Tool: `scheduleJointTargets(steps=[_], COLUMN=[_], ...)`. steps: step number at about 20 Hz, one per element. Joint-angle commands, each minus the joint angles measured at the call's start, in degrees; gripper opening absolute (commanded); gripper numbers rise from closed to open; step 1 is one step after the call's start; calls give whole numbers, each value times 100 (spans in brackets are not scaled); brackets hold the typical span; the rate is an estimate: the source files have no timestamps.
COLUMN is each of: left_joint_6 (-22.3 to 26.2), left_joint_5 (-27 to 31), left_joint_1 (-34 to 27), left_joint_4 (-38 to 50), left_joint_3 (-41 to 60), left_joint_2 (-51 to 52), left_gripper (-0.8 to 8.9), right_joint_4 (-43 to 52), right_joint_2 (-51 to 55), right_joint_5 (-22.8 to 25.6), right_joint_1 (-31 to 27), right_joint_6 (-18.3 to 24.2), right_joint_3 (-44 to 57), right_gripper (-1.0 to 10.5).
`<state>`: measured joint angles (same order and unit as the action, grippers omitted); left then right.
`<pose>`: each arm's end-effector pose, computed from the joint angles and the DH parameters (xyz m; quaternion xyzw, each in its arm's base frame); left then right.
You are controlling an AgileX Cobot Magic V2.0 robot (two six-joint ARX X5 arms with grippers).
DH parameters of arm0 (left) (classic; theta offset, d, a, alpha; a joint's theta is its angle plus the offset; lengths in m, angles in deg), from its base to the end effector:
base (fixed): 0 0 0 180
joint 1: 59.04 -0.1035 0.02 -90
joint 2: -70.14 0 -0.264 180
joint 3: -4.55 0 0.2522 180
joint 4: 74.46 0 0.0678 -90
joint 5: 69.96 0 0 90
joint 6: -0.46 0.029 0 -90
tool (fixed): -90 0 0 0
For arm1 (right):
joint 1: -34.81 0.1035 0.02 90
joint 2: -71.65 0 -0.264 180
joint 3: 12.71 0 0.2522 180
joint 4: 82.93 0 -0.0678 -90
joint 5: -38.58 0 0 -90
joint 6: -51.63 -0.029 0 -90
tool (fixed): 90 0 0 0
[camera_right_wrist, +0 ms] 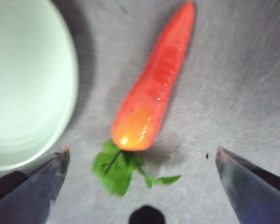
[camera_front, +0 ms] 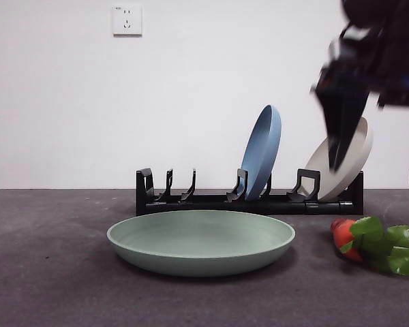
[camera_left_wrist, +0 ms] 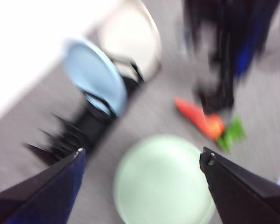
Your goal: Take the green plate from the plate rack,put the plate on the table,take the carrot from the table,put the carrot in the plate
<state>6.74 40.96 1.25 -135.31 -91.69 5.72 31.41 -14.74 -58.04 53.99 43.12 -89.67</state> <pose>0.1097 -0.1714 0.4286 0.2128 0.1721 -0.3360 0.9012 0.2606 0.0942 0.2323 -0.0091 0.6172 0.1316 0.7757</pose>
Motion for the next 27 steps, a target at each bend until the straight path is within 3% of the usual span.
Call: scheduleJointTargets(steps=[1,3,5,8,11,15,21,24,27], left_joint_6=[-103,-149,-190,-201,-205,-203,-203,-203,-203], left_joint_5=[297,452,466,514,616,621,780,785,772], left_joint_1=[-2,-2,-2,-2,-2,-2,-2,-2,-2], left_joint_4=[-201,-343,-485,-535,-654,-723,-844,-817,-828], left_joint_3=[-323,-586,-780,-870,-870,-870,-870,-870,-870], left_joint_2=[291,494,619,756,772,769,772,769,769], left_gripper=[416,416,416,415,414,414,414,413,413], right_joint_4=[136,339,501,601,634,680,802,1207,1698], right_joint_2=[-457,-791,-1034,-1285,-1370,-1370,-721,-81,-103], right_joint_5=[122,120,125,153,409,376,363,356,219], right_joint_1=[142,219,278,313,317,319,485,994,1613], right_joint_6=[-227,-361,-466,-544,-605,-498,-472,-608,-719], right_joint_3=[2,2,2,2,2,2,2,2,2], right_gripper=[624,604,493,458,186,-16,-17,-17,-17])
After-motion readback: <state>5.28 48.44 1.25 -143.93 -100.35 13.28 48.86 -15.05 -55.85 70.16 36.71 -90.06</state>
